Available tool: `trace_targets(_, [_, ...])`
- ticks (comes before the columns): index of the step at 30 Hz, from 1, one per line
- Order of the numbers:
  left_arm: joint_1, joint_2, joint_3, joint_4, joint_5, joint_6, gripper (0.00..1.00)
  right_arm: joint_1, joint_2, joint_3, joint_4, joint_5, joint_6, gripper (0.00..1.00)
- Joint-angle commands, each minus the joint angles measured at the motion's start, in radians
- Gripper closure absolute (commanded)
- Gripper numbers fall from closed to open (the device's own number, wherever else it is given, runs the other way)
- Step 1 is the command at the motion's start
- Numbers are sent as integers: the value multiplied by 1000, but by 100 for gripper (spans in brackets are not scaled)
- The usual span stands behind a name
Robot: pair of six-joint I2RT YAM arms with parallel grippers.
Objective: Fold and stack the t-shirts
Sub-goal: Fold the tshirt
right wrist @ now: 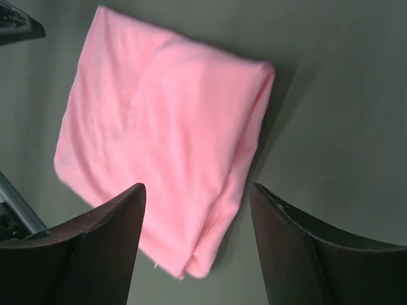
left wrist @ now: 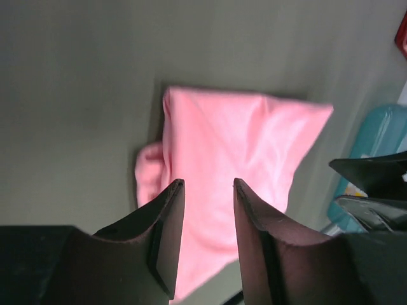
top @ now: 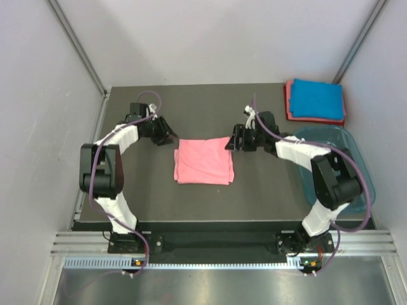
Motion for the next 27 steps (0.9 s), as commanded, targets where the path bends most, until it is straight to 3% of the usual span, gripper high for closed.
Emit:
trace_targets(1, [7,141,75,67,55,42,59,-61,115,99,15,-93,-84,33])
trace_targets(9, [7,272,132,142,106,42,59,-91,324,284,52,-265,-188,43])
trace_targets(18, [3,366,189,192,193,24,60,-98,413,333,94,-270,-170,50])
trace_targets(22, [3,373,198,194,207,21,68,-99,437,354,103,-293,-167,58])
trace_targets(25, [3,361,209,192,216,11,98,-99,439,360,118,-314,-168,74])
trace_targets(26, [3,354,213,189,215,4,100,-98,437,360,121,-328,-170,87])
trace_targets(27, [3,325,210,192,209,-18,100,-98,428,360,126,-333,-170,93])
